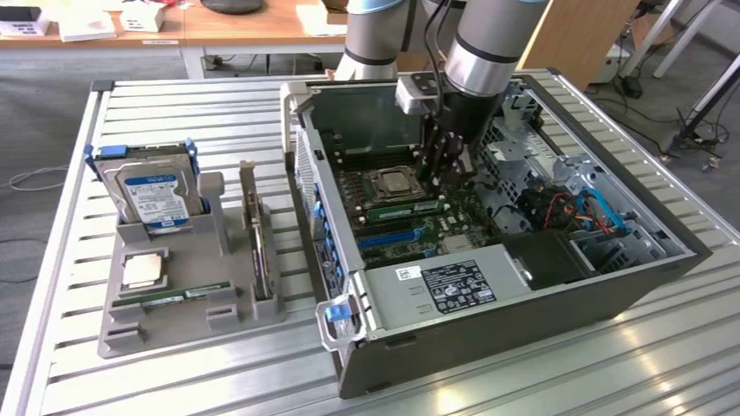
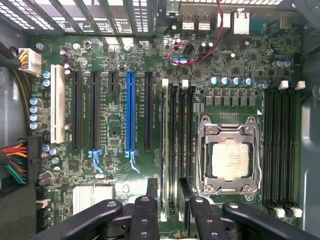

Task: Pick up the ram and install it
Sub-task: 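Insert the ram into the slot, then press down the ram until it locks into place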

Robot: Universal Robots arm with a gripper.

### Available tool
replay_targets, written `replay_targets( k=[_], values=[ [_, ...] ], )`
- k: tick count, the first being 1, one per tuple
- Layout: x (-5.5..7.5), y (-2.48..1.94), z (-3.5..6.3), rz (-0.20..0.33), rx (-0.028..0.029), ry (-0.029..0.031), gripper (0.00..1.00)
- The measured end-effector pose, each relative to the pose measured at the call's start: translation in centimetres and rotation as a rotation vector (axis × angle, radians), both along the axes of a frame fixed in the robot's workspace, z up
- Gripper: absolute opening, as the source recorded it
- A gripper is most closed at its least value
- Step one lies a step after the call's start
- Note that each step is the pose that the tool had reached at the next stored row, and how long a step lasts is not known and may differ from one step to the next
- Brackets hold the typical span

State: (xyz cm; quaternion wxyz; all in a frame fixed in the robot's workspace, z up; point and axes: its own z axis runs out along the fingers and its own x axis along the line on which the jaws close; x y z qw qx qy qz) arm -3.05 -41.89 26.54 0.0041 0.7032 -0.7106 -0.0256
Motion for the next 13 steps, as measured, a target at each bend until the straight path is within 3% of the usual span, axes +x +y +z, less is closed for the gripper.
replay_targets(
  k=[13],
  values=[
    [0.00,0.00,0.21,0.000,-0.0001,0.0000,0.31]
  ],
)
